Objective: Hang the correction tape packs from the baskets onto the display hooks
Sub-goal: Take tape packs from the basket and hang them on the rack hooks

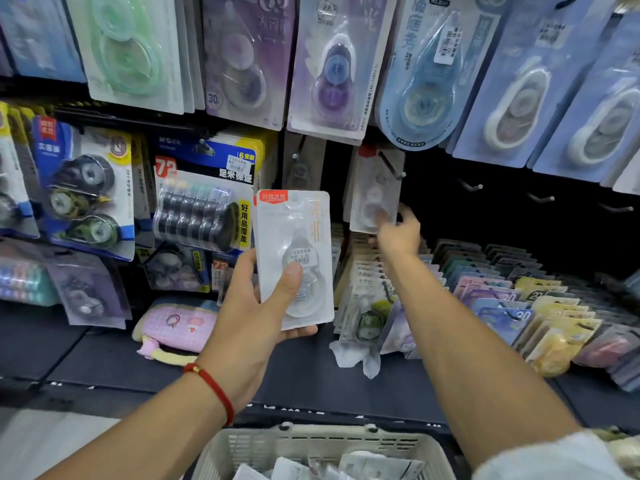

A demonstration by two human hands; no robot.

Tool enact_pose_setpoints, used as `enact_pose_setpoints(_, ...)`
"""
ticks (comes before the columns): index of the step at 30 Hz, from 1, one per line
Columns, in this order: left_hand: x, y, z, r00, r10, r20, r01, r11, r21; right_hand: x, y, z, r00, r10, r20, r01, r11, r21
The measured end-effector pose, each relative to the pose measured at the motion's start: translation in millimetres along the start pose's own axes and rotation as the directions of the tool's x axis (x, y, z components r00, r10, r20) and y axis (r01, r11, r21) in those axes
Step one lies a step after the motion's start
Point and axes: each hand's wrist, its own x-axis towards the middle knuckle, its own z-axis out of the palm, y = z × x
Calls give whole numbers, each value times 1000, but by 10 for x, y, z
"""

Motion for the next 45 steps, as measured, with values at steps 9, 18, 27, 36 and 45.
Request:
enact_pose_setpoints(9, 27, -46, 24, 1000, -6, 15, 6, 1000, 29, 136, 48, 67, 996, 88, 23, -80, 970, -228)
enact_pose_setpoints(18, -18, 3, 69, 999, 6, 44, -8, 999, 41, -1441, -439, -618, 694, -152, 703, 336, 933, -130)
enact_pose_setpoints(27, -4, -36, 128, 999, -43, 23, 42, 998, 40, -1332, -357, -901, 892, -188, 412, 187, 981, 45)
enact_pose_setpoints(36, 31, -64, 99, 1000, -22, 3, 21, 995, 99, -1092, -307, -945, 955, -172, 241, 150, 983, 103)
enact_pose_setpoints(45, 37, -22, 73, 1000, -28, 7, 28, 998, 63, -1157, -263, -871, 936, -319, 151, 307, 947, 98)
